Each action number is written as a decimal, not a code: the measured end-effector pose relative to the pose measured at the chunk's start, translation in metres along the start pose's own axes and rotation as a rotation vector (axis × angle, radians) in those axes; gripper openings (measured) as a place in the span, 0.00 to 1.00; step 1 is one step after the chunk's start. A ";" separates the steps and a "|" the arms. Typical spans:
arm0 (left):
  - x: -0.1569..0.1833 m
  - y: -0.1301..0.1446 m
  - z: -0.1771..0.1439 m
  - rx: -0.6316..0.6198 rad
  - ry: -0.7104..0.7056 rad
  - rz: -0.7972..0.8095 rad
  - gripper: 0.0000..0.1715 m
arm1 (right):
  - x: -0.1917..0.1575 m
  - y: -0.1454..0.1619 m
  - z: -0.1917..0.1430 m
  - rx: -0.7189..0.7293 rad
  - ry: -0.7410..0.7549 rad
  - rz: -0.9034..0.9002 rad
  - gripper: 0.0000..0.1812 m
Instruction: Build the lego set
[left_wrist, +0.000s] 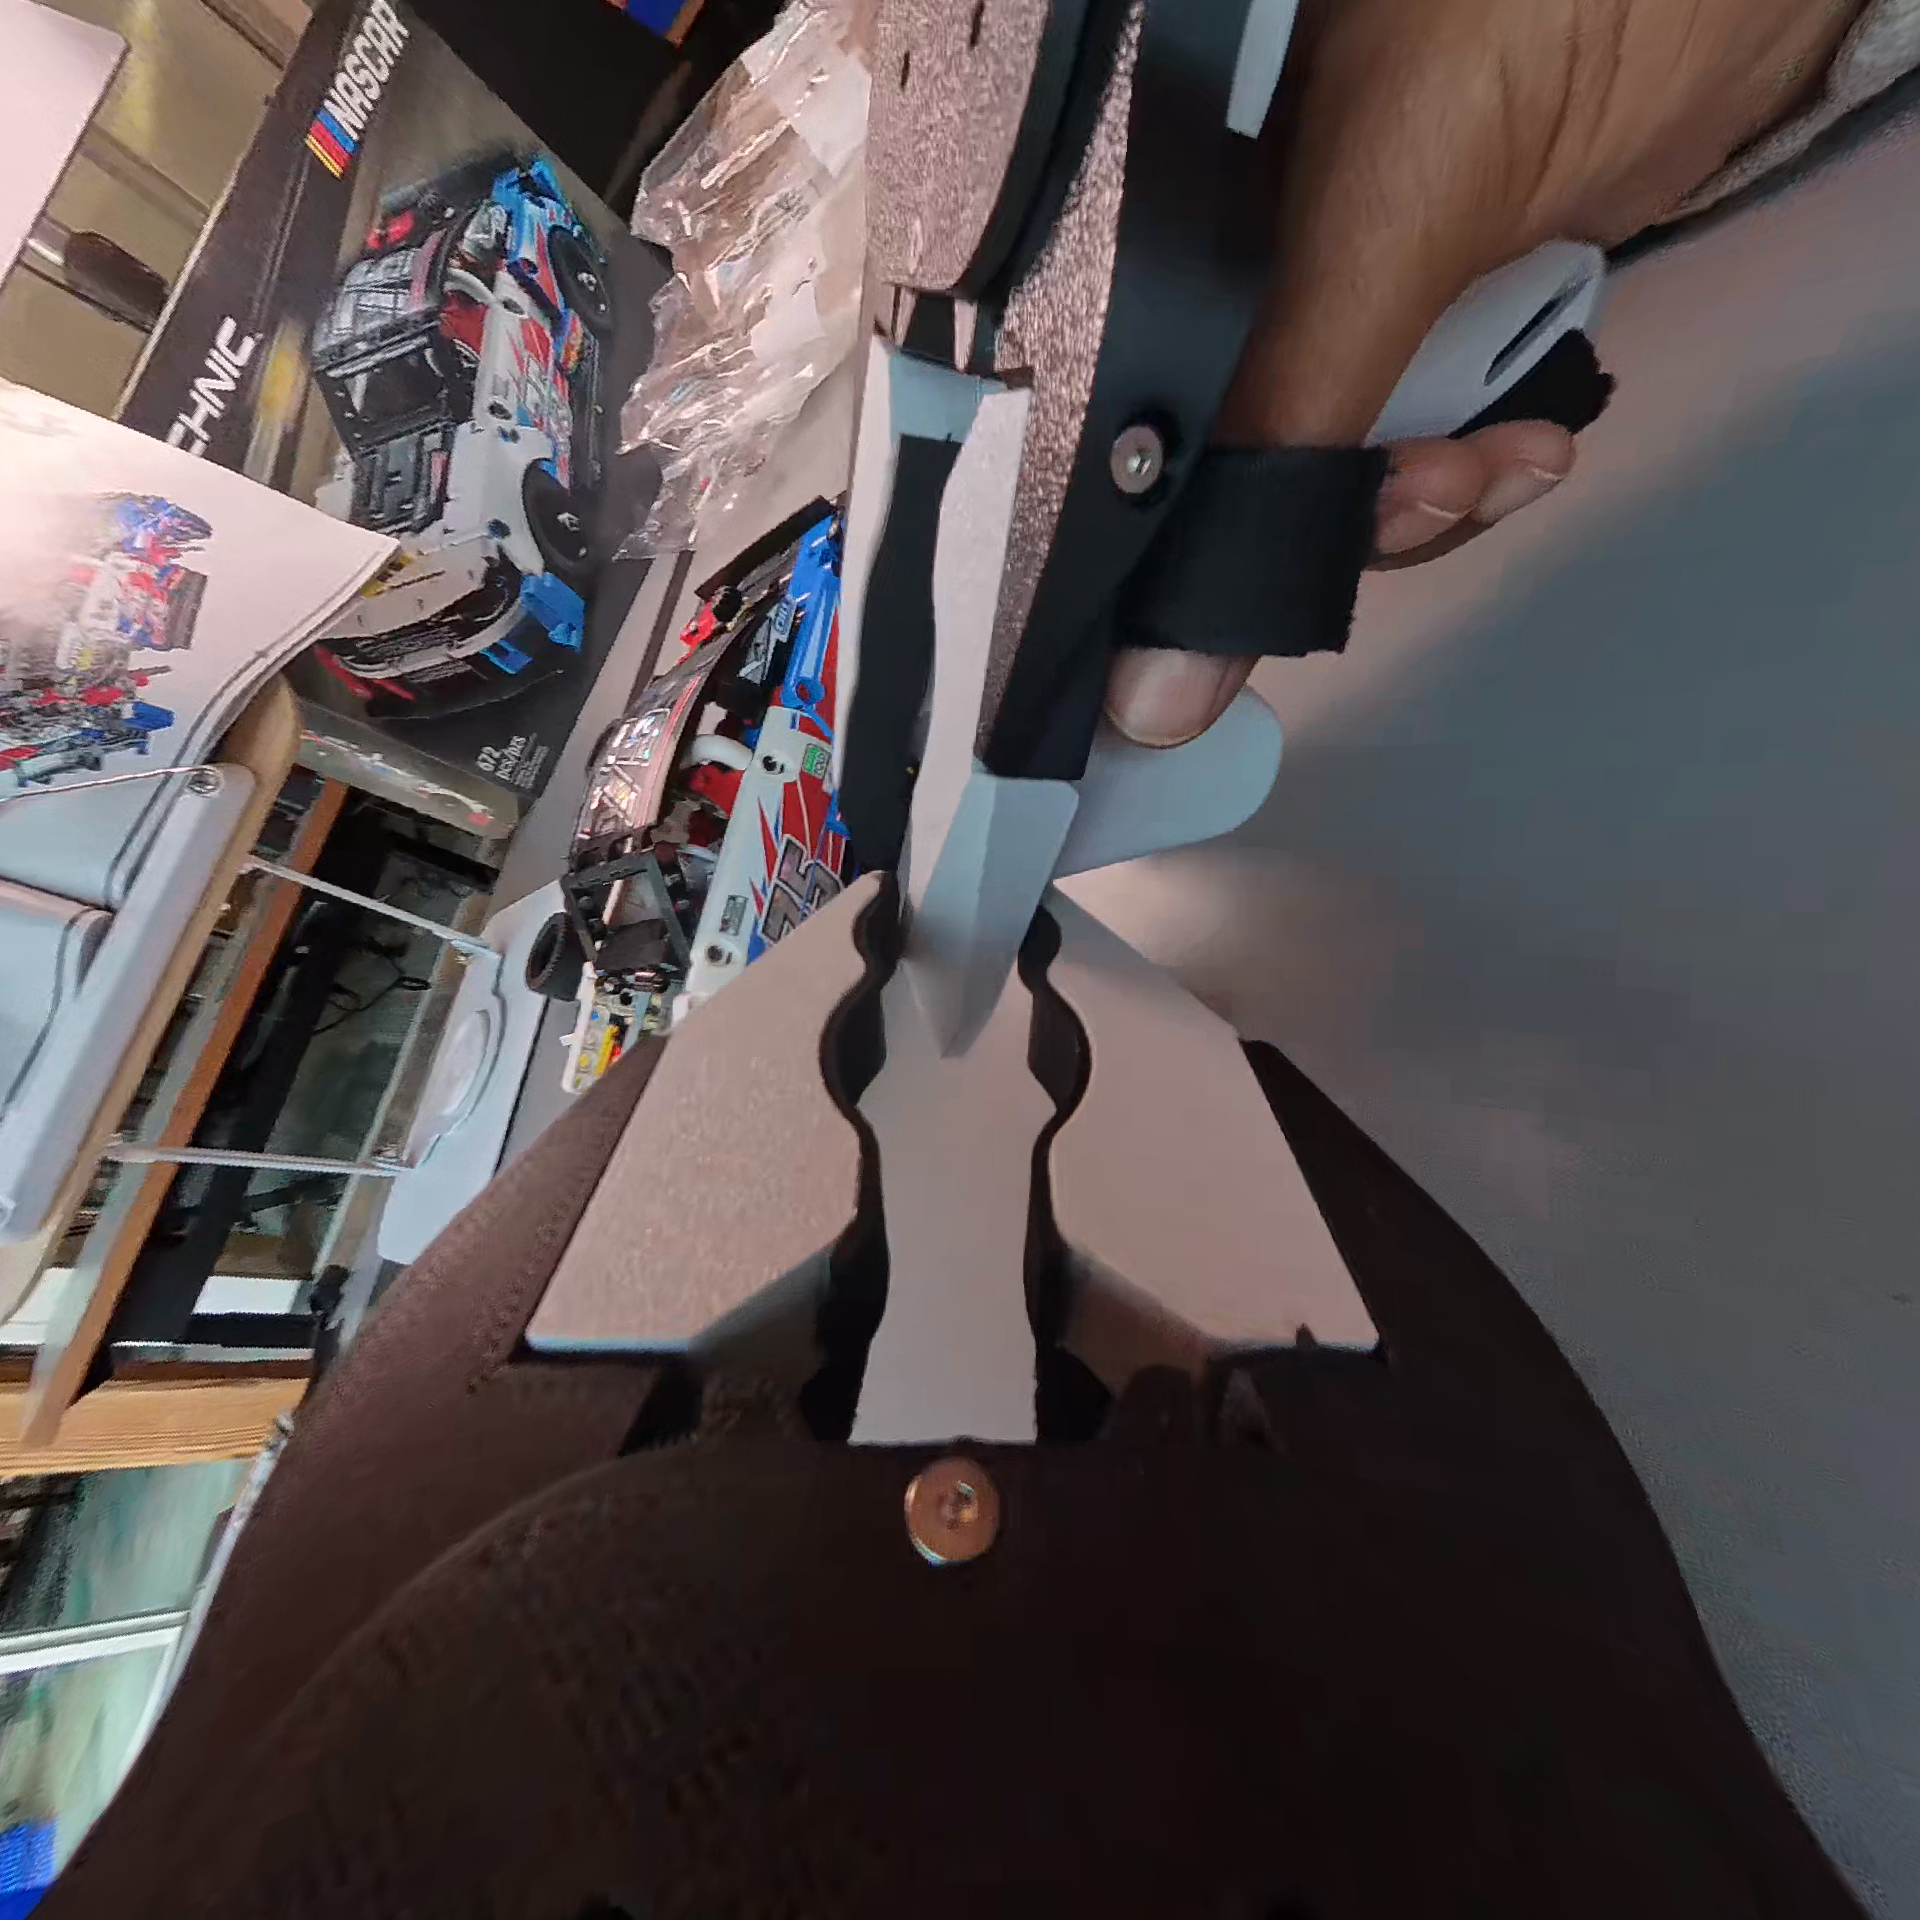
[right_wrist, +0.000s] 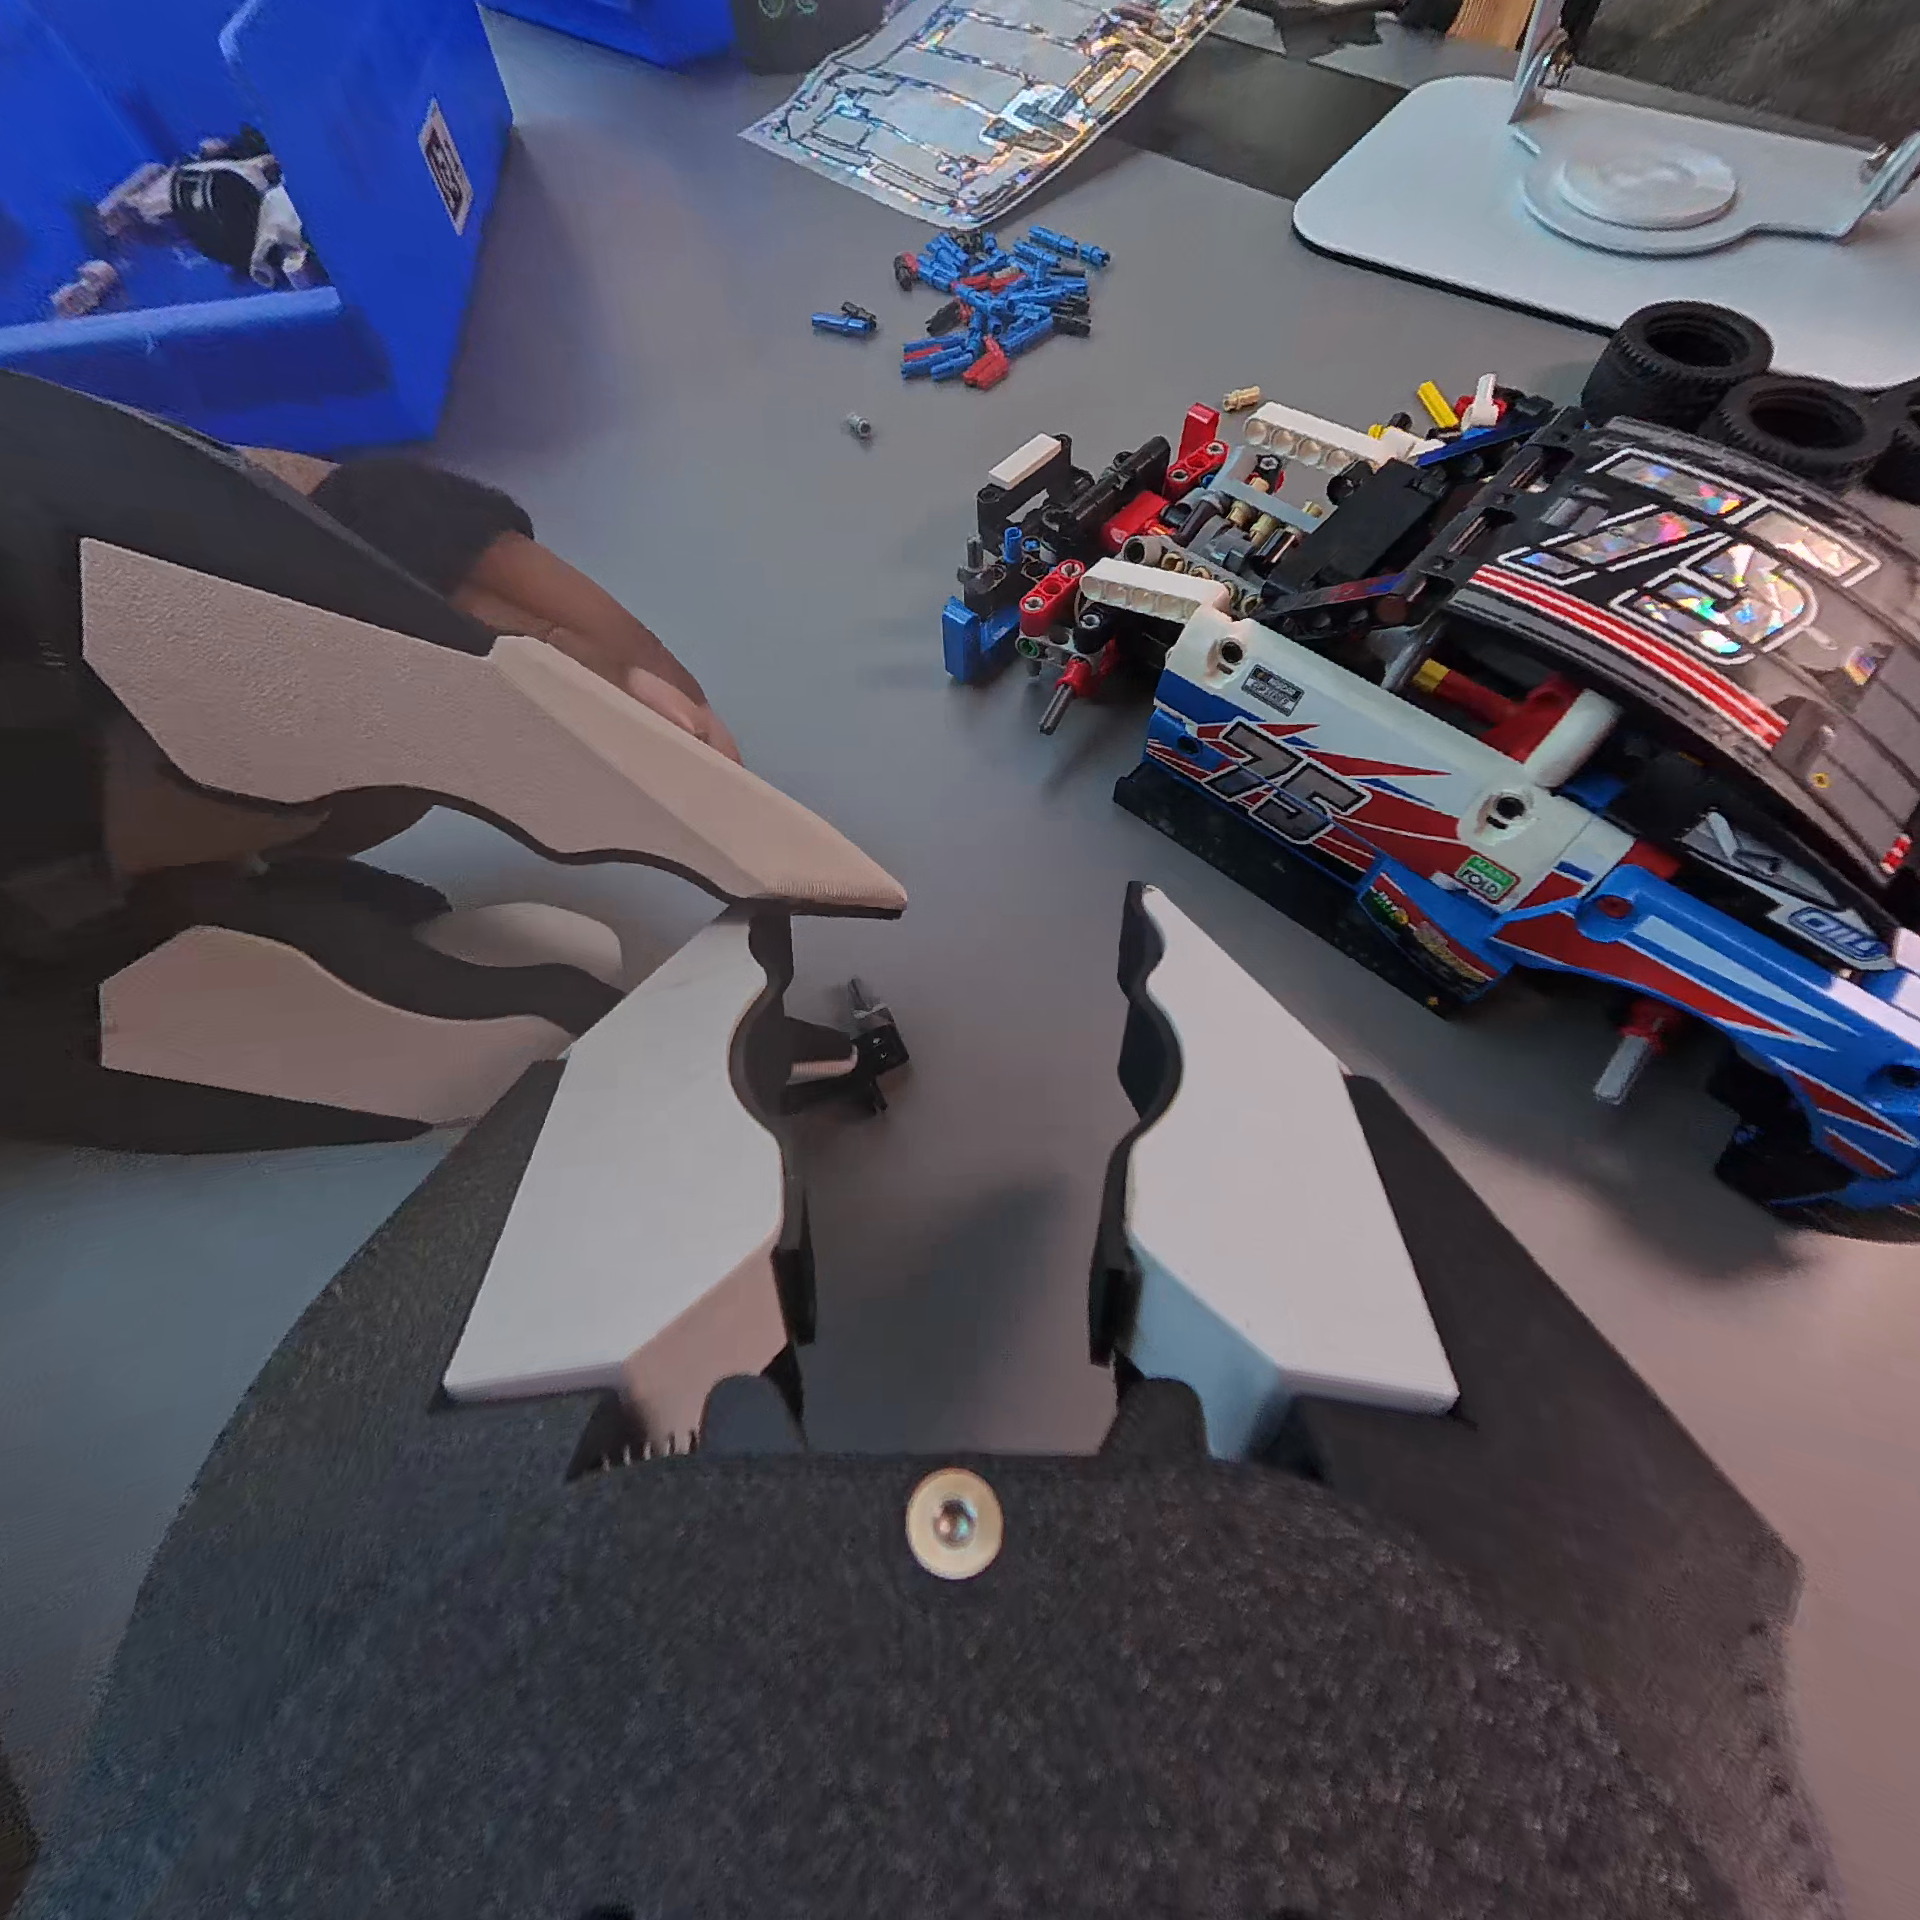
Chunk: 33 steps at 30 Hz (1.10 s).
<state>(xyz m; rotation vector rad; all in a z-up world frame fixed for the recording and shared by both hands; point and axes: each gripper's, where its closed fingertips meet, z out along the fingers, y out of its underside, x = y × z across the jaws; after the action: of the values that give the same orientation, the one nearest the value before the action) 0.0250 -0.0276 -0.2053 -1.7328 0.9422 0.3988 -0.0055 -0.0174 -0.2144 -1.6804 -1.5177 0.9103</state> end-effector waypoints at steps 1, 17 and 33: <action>0.000 0.001 -0.001 -0.005 -0.012 0.033 0.11 | -0.002 0.001 0.001 0.000 -0.003 0.019 0.33; 0.010 0.017 0.012 -0.015 0.042 0.180 0.10 | 0.002 0.024 0.009 -0.036 0.107 0.163 0.28; 0.032 0.009 0.046 -0.120 0.095 0.137 0.11 | 0.063 0.055 -0.026 -0.206 0.471 0.051 0.64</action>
<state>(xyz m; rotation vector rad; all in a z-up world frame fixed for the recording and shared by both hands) 0.0461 0.0008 -0.2495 -1.8135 1.1296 0.4743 0.0493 0.0405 -0.2512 -1.9193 -1.2799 0.3485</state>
